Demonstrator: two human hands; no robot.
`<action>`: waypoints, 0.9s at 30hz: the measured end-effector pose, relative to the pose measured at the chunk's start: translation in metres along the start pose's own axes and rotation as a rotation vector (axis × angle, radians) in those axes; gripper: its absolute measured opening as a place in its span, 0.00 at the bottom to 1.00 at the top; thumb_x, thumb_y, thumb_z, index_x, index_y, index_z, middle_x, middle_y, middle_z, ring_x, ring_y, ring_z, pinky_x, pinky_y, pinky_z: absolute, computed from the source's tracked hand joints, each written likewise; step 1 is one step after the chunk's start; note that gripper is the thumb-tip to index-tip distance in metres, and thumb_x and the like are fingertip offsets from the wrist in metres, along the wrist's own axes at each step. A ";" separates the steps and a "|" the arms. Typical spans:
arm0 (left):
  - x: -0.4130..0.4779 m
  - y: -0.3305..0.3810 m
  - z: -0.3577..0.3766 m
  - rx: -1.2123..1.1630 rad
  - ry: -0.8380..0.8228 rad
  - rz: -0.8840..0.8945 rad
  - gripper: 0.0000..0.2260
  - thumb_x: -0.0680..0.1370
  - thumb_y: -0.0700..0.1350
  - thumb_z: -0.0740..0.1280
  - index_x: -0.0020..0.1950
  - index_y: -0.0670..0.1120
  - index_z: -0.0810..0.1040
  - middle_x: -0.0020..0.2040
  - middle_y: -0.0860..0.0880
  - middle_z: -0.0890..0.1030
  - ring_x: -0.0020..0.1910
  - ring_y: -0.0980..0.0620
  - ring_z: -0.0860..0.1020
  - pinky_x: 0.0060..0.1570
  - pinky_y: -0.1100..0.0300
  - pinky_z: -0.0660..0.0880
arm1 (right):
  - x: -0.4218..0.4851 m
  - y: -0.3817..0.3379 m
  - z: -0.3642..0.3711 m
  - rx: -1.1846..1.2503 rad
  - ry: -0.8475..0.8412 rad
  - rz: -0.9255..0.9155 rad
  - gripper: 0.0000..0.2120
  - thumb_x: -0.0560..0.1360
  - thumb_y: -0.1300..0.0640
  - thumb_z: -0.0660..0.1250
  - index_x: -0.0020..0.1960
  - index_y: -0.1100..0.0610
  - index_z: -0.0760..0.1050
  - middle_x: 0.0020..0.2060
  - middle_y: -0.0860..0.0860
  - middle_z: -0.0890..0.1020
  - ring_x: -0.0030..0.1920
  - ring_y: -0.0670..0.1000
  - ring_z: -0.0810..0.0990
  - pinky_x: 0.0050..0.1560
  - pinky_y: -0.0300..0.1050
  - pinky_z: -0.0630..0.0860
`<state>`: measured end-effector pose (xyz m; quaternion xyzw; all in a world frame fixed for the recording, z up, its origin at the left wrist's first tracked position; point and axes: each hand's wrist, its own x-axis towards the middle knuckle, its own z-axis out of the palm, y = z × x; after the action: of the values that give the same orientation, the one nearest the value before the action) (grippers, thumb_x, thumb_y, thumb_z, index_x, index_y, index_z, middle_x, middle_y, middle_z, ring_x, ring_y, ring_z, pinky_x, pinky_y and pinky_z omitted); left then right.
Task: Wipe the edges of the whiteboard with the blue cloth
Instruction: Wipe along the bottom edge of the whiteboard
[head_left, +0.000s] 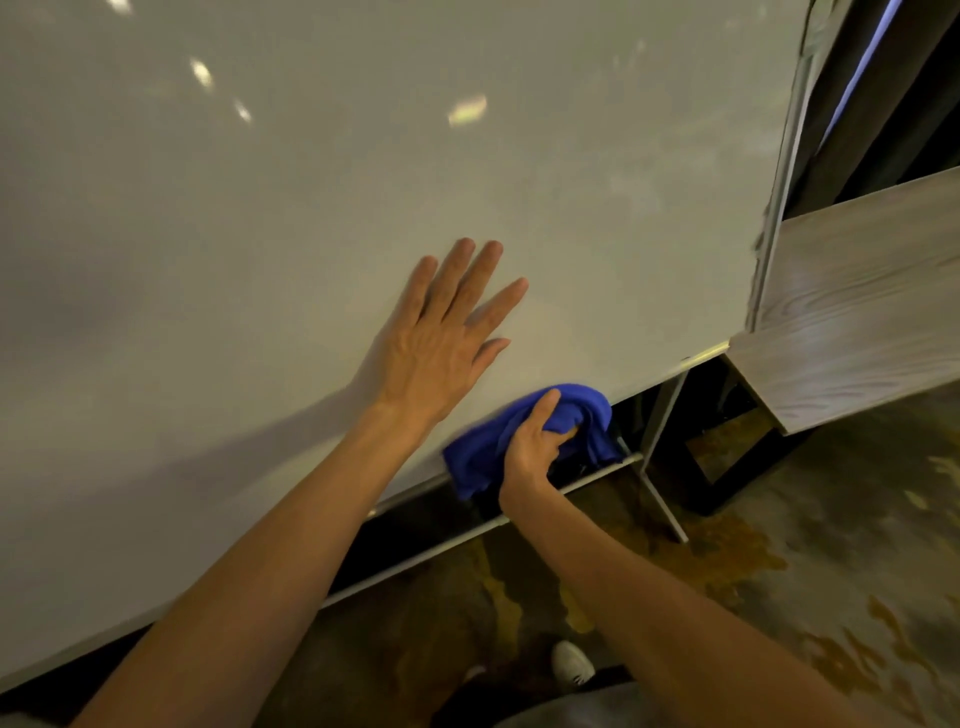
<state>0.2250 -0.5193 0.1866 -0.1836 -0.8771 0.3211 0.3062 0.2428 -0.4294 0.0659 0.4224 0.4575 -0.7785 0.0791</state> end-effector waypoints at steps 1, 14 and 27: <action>0.000 0.000 0.000 0.004 0.007 0.007 0.29 0.85 0.63 0.48 0.85 0.56 0.48 0.84 0.46 0.53 0.82 0.44 0.56 0.79 0.46 0.54 | 0.001 -0.001 0.000 -0.009 0.000 0.008 0.41 0.75 0.29 0.51 0.79 0.45 0.40 0.78 0.55 0.57 0.74 0.64 0.60 0.70 0.61 0.60; -0.036 -0.043 0.013 -0.011 0.057 0.073 0.30 0.85 0.64 0.50 0.85 0.55 0.50 0.84 0.46 0.53 0.82 0.44 0.53 0.78 0.41 0.46 | 0.010 -0.016 0.001 0.098 0.193 -0.162 0.39 0.73 0.27 0.51 0.79 0.43 0.48 0.75 0.53 0.65 0.71 0.64 0.66 0.70 0.62 0.64; -0.088 -0.081 0.020 0.025 0.043 0.126 0.30 0.86 0.62 0.43 0.85 0.51 0.39 0.84 0.44 0.43 0.81 0.43 0.42 0.77 0.42 0.39 | -0.048 0.079 0.050 0.124 0.209 -0.088 0.38 0.75 0.30 0.54 0.78 0.44 0.46 0.72 0.56 0.68 0.67 0.64 0.70 0.65 0.59 0.67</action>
<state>0.2668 -0.6329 0.1924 -0.2417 -0.8529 0.3467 0.3064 0.2838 -0.5259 0.0615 0.4849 0.4323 -0.7597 -0.0294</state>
